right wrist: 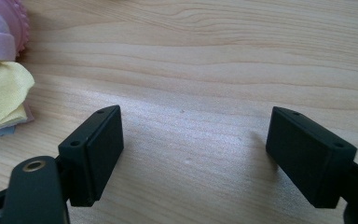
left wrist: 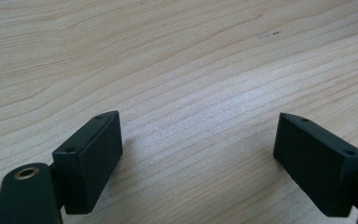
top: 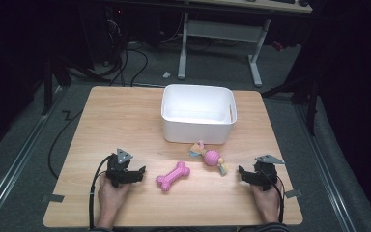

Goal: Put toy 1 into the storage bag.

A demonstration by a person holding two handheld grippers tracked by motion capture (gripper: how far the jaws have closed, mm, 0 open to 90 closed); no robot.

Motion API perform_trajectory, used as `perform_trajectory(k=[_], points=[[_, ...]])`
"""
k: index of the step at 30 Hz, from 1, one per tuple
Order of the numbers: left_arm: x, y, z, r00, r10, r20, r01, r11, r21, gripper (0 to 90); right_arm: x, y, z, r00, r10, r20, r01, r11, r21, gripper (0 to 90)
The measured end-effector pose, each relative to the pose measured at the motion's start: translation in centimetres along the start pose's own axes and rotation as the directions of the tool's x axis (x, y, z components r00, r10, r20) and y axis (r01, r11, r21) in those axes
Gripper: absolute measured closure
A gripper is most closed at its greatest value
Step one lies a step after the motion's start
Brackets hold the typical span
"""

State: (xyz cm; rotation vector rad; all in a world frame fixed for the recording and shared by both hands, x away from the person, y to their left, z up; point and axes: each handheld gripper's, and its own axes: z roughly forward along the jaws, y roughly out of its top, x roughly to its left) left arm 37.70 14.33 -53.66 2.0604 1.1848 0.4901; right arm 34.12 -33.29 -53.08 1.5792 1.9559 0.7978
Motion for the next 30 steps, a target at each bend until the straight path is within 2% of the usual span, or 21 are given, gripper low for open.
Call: perform_trajectory(k=[30], points=[[-0.02,-0.07,-0.12,1.0000,0.005,0.003,-0.005,1.0000,-0.002,16.4,0.16,-0.04,-0.03,0.9998,0.012,0.013,-0.012,1.000,-0.008,21.7]])
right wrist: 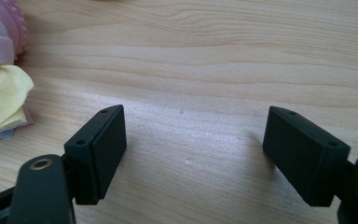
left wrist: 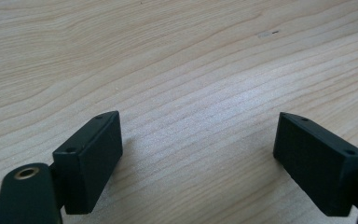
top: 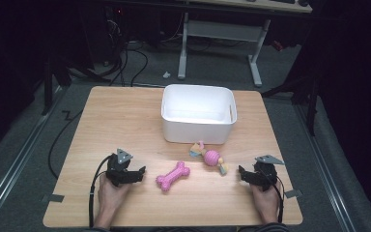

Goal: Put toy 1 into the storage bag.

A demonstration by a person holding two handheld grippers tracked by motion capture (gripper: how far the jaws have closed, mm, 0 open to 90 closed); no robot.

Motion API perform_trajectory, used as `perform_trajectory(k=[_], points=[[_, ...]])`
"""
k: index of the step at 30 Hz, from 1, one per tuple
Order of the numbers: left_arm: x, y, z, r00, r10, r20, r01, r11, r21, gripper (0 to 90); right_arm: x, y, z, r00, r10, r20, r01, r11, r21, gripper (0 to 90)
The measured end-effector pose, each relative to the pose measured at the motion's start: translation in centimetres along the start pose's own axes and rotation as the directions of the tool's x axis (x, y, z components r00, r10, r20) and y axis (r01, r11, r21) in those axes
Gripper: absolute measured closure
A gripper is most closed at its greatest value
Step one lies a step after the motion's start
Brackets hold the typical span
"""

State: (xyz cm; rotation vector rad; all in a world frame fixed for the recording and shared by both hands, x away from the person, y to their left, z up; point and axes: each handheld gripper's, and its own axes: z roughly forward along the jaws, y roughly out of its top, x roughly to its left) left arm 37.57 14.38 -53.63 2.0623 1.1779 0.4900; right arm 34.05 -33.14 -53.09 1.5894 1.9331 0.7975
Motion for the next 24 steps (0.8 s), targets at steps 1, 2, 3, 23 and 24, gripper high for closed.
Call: perform_trajectory(k=[1,2,3,23,24], points=[[0.0,-0.1,-0.1,1.0000,0.002,-0.002,-0.002,1.0000,-0.004,17.6,0.0,0.0,0.0,1.0000,0.001,0.000,-0.001,1.000,0.000,21.7],[0.0,-0.1,-0.1,1.0000,0.002,-0.002,-0.002,1.0000,-0.004,18.9,0.0,0.0,0.0,1.0000,0.001,0.000,-0.001,1.000,0.000,21.7],[0.0,-0.1,-0.2,1.0000,-0.003,0.003,0.003,1.0000,-0.008,19.6,0.0,0.0,0.0,1.0000,0.001,-0.002,-0.001,1.000,0.000,21.8],[-0.5,1.0,-2.8,0.9949,0.014,0.100,-0.012,0.9997,-0.020,23.0,0.0,0.0,0.0,1.0000,-0.001,-0.006,0.001,1.000,-0.001,22.4],[-0.5,1.0,-2.8,0.9949,0.014,0.100,-0.012,0.9997,-0.020,23.0,0.0,0.0,0.0,1.0000,-0.001,-0.006,0.001,1.000,-0.001,22.4]])
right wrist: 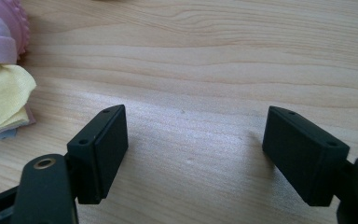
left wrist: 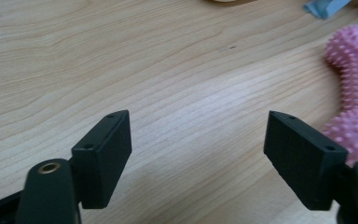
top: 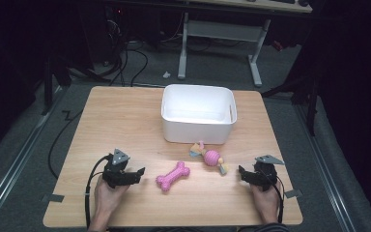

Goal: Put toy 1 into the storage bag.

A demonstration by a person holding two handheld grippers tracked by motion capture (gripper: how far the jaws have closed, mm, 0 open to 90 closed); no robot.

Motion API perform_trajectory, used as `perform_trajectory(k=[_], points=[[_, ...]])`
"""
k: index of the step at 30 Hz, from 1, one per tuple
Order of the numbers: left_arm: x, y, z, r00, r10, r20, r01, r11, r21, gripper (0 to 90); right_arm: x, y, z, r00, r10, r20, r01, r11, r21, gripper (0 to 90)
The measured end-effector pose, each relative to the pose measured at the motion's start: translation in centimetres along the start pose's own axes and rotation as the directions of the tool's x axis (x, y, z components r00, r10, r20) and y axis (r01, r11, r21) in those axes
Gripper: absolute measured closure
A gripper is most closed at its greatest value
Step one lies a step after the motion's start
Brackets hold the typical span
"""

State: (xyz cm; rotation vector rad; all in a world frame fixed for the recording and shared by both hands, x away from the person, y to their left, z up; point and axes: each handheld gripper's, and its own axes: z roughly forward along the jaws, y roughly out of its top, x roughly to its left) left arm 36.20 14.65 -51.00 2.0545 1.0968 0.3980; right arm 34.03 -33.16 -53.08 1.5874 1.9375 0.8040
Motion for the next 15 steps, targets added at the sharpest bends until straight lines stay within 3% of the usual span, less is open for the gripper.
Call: perform_trajectory(k=[8,15], points=[[-1.9,1.4,-0.2,0.9967,0.065,0.047,-0.067,0.9971,0.036,26.9,0.0,0.0,0.0,1.0000,0.000,0.000,0.000,1.000,0.000,22.4],[-4.1,2.7,0.0,0.9868,0.125,0.103,-0.130,0.9906,0.044,26.9,0.0,0.0,0.0,1.0000,0.000,0.000,0.000,1.000,0.000,22.4]])
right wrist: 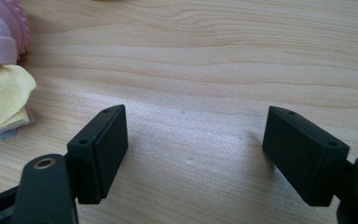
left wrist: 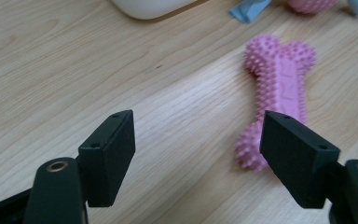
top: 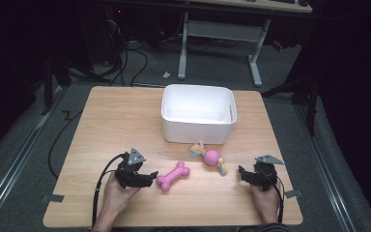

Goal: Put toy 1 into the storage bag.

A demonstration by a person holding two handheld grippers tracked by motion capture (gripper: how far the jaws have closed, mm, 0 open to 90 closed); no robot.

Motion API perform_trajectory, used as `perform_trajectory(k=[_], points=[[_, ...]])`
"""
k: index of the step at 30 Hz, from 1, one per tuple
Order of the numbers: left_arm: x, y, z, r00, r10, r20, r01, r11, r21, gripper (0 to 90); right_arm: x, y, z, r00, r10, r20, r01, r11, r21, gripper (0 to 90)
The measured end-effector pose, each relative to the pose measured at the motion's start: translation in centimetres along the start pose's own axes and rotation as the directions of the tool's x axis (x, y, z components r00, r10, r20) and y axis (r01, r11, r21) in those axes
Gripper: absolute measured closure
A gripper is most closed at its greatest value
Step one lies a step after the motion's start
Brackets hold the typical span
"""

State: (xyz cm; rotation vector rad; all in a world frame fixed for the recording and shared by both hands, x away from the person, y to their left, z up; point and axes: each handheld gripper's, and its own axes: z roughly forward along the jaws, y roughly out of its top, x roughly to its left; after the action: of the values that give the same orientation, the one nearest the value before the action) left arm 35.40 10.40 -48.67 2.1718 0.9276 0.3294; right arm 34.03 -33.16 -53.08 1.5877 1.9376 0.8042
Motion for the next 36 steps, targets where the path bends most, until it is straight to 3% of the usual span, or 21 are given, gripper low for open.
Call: perform_trajectory(k=[8,13,21,29,36], points=[[-1.2,1.3,1.1,0.9980,0.055,0.031,-0.056,0.9977,0.037,27.9,0.0,0.0,0.0,1.0000,-0.002,0.000,0.002,1.000,-0.001,22.8],[-2.0,2.2,1.7,0.9965,0.082,0.014,-0.083,0.9955,0.047,25.0,0.0,0.0,0.0,1.0000,-0.003,0.000,0.003,1.000,-0.002,22.8],[-2.8,3.1,2.4,0.9937,0.104,0.040,-0.107,0.9926,0.059,27.0,0.0,0.0,0.0,1.0000,-0.001,0.000,0.001,1.000,-0.001,22.8],[-3.9,3.8,3.9,0.9884,0.137,0.066,-0.143,0.9847,0.099,28.6,0.0,0.0,0.0,1.0000,-0.005,0.003,0.005,1.000,0.000,23.3],[-4.7,4.1,5.3,0.9838,0.158,0.084,-0.170,0.9733,0.155,30.5,0.0,0.0,0.0,1.0000,-0.005,0.002,0.005,1.000,0.000,23.3]])
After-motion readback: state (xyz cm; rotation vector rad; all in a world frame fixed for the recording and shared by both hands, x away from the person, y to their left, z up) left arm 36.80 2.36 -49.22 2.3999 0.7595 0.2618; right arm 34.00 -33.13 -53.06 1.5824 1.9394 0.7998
